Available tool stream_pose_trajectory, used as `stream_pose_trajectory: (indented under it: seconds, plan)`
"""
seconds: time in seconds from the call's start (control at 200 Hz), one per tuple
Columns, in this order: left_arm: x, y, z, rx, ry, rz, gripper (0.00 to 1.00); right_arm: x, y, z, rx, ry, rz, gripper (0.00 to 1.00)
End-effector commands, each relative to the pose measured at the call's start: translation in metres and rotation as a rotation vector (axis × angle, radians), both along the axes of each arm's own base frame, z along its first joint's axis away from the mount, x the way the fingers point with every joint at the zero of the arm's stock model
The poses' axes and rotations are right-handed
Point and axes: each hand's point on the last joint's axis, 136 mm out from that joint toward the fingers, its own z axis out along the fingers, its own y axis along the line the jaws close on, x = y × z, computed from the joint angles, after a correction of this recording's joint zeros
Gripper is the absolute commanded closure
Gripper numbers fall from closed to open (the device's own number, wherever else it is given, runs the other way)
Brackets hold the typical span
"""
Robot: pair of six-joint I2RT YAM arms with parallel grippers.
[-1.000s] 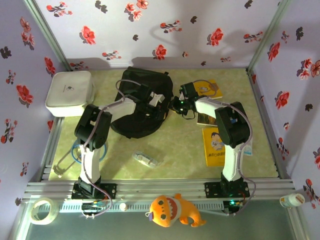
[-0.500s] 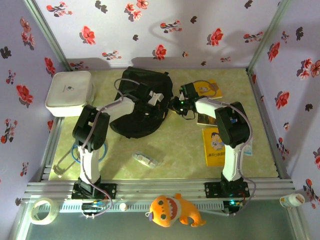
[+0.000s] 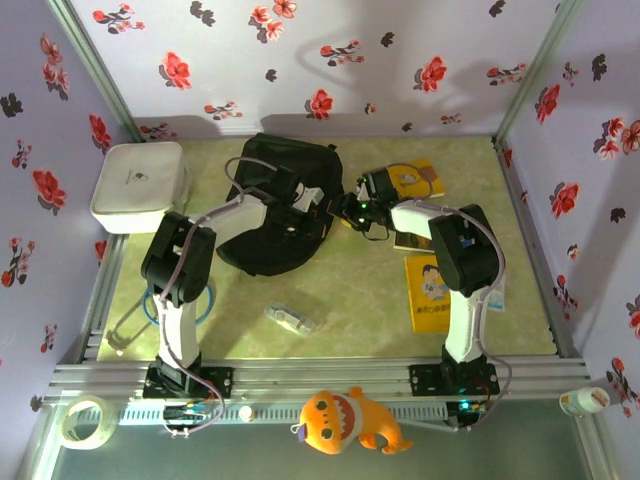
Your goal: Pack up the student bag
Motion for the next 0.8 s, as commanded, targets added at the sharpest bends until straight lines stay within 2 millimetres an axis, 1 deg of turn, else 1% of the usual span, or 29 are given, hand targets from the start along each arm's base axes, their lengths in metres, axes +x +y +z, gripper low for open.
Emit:
stream_pose_trajectory:
  seconds: [0.0,0.145,0.245,0.395,0.57,0.795]
  plan:
    - [-0.002,0.011,0.007,0.028,0.005,0.042,1.00,0.002,0.005,0.003,0.023,0.003,-0.004,0.51]
    - [-0.004,0.016,0.008,0.040,0.004,0.061,1.00,0.007,0.008,-0.007,-0.005,0.023,-0.006,0.57]
    - [-0.005,0.019,0.007,0.056,0.012,0.078,1.00,0.010,0.009,-0.013,-0.022,0.032,-0.009,0.66]
    - [-0.011,0.027,0.005,0.091,0.037,0.099,1.00,0.018,0.007,-0.011,-0.043,0.012,-0.028,0.77]
    - [-0.023,0.040,0.007,0.138,0.076,0.122,1.00,0.027,0.001,-0.010,-0.089,-0.009,-0.062,0.82]
    - [-0.041,0.051,0.018,0.144,0.100,0.140,1.00,0.034,0.000,-0.012,-0.091,-0.021,-0.085,0.85]
